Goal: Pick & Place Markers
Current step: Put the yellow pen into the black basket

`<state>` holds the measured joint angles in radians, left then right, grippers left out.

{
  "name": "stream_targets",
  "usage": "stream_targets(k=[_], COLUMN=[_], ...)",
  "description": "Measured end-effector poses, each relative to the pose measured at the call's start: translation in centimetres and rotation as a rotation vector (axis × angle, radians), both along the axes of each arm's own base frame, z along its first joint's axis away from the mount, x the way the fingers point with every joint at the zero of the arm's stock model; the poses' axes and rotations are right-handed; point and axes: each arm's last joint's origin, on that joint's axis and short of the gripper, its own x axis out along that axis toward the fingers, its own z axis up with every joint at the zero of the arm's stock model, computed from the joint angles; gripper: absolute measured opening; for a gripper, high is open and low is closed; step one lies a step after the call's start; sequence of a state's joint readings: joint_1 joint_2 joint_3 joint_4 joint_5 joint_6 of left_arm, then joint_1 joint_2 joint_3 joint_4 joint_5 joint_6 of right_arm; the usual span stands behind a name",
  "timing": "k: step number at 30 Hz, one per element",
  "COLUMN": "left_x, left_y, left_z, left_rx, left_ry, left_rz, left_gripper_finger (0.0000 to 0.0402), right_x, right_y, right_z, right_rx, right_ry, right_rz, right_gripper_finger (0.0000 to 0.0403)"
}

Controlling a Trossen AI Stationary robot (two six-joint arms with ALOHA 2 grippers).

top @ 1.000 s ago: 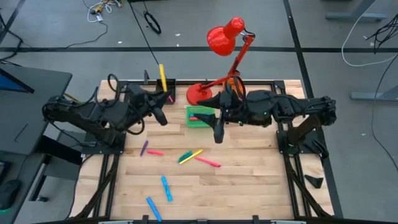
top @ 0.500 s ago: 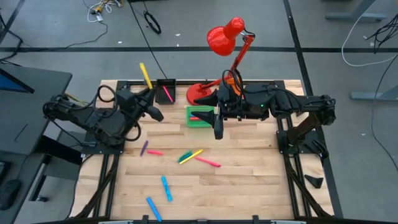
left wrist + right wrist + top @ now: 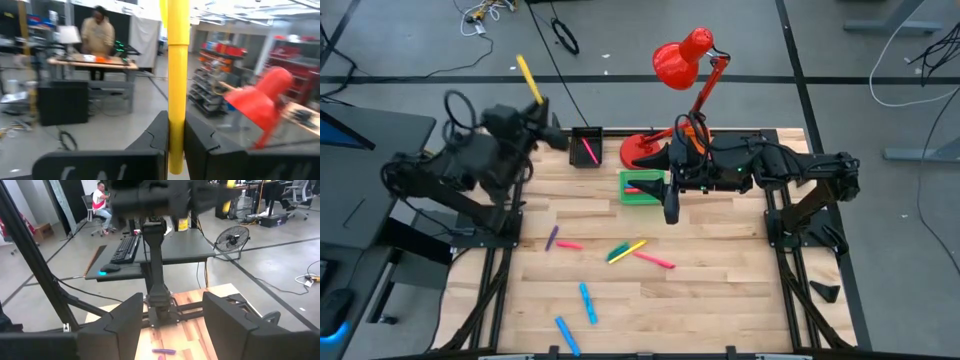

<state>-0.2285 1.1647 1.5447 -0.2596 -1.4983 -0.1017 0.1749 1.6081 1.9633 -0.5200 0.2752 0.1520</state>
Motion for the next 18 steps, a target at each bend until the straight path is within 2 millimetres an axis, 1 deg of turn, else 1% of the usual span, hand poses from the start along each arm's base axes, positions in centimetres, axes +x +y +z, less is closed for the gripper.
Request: stream_targets(k=[3,5,12,15,18], left_x=[-0.7,-0.9,-1.0,-0.4,0.3], left_y=[0.8,1.4,3.8,5.1,6.3], left_z=[1.1,1.5,1.4,1.2,0.9], left_rx=[0.01,0.016,0.036,0.048,0.07], left_ry=[0.035,0.067,0.17,0.202,0.224], left_rz=[0.054,0.092,0.21,0.227,0.179], left_gripper_finger=[0.0035,0.0035,0.0035,0.0035,0.0035], right_x=[0.0,0.0,0.0,0.0,0.0], right_y=[0.0,-0.1,-0.1,-0.2,-0.1], right_z=[0.0,0.0,0.0,-0.1,-0.2], right_rx=[-0.014,-0.032,-0.081,-0.087,-0.09], right_ry=[0.0,0.003,0.009,0.016,0.034], right_rz=[0.002,0.003,0.009,0.01,0.017], right_gripper_finger=[0.0206,0.0206,0.0206,0.0206,0.0206])
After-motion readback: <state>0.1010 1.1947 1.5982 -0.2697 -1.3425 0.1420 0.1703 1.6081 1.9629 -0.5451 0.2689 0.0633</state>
